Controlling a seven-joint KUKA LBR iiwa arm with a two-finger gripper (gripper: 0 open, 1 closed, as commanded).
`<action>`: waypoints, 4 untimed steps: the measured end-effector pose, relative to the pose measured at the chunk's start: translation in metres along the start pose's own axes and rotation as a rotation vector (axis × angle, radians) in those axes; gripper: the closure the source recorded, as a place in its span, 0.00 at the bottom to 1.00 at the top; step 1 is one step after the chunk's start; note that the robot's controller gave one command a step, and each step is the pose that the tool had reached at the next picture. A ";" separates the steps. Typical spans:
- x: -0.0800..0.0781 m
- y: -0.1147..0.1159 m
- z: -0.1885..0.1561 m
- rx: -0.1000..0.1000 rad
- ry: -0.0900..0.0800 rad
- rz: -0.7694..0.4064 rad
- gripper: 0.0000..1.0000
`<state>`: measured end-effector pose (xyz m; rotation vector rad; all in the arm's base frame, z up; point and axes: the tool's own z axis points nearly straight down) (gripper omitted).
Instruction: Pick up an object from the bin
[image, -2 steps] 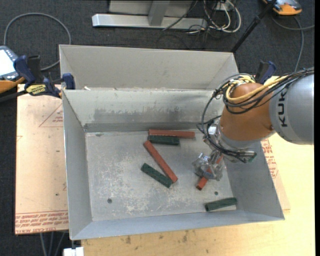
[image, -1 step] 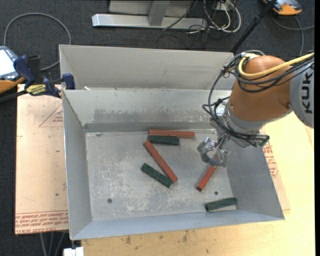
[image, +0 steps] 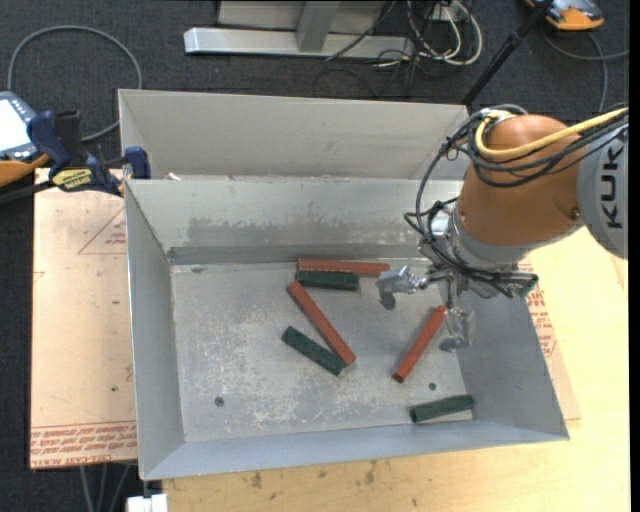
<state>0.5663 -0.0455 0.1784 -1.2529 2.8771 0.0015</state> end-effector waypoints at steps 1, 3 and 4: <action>0.002 -0.008 0.112 -0.005 0.005 0.216 0.00; 0.005 -0.003 -0.004 0.007 -0.005 0.278 1.00; -0.026 0.005 -0.063 0.006 -0.006 0.267 1.00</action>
Offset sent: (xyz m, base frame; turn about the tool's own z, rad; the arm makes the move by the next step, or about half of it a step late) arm 0.0057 -0.0078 -0.1084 0.2150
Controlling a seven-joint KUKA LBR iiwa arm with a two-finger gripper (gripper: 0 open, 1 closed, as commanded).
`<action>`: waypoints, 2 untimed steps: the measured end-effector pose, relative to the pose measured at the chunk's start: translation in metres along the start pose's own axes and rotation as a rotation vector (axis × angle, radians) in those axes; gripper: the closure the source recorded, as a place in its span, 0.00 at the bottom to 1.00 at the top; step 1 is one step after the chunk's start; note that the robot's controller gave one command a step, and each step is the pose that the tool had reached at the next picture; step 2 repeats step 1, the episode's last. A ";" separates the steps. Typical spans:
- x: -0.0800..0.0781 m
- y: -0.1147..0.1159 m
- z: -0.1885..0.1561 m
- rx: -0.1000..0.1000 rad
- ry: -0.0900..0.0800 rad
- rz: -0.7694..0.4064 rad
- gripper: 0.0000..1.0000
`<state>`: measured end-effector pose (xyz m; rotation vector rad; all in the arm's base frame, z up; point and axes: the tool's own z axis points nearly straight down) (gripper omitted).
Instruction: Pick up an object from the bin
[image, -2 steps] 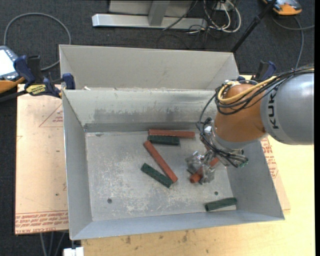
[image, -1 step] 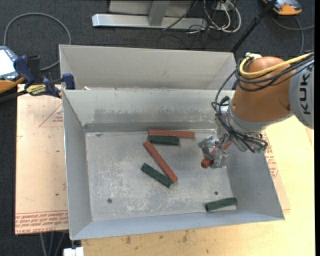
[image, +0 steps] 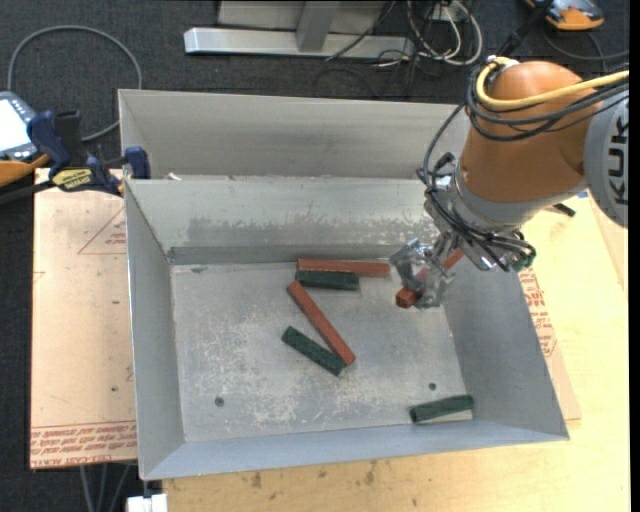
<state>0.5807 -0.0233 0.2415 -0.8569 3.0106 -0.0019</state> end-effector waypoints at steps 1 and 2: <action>0.013 0.027 -0.046 -0.004 0.004 -0.507 1.00; 0.013 0.027 -0.046 -0.004 0.004 -0.507 1.00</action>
Offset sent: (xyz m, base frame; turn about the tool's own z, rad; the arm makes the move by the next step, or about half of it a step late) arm -0.0274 0.0151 0.0443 -0.5089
